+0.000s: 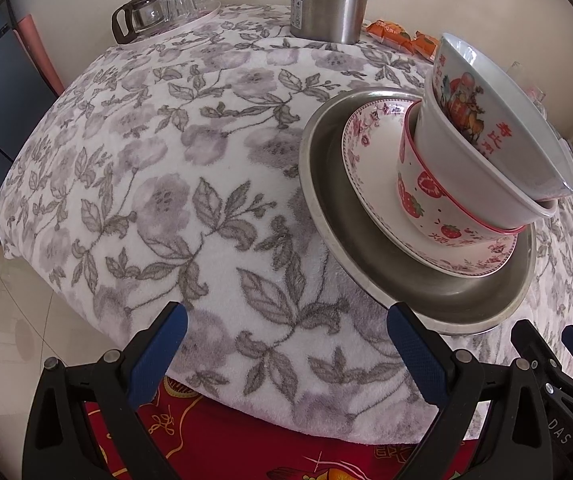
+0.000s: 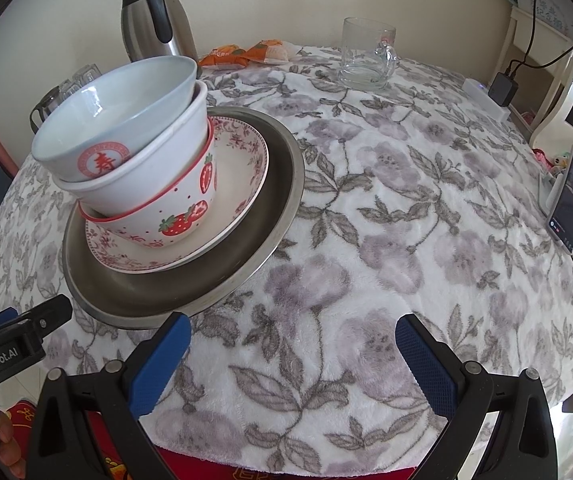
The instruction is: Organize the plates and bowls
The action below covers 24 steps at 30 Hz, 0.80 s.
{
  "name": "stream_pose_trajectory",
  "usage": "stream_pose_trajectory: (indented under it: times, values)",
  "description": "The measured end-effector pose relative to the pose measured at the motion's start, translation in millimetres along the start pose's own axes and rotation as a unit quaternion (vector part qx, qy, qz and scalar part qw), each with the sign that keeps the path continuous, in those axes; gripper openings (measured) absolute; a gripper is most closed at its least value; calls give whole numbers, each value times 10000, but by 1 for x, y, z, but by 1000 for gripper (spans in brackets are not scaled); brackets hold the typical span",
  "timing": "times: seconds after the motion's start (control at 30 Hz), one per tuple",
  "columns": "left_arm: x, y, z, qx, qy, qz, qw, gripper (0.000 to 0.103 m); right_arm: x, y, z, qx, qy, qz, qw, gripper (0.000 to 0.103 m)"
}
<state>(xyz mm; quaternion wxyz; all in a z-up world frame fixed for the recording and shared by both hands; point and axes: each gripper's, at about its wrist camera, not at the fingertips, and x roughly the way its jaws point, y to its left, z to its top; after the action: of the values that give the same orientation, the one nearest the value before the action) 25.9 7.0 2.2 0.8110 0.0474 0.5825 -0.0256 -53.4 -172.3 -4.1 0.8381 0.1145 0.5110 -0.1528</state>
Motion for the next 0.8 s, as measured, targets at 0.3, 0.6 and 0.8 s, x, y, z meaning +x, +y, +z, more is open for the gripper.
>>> stream_pose_trajectory:
  times: [0.3,0.6,0.8]
  values:
    - [0,0,0,5,-2,-2,10000,100,1,0,0,-2,3,0,10000,103]
    - [1,1,0,10,-10,-9,10000,100,2,0,-1,2,8,0,10000,103]
    - [1,1,0,22,-7,-10,10000,100,2,0,0,1,8,-1,10000,103]
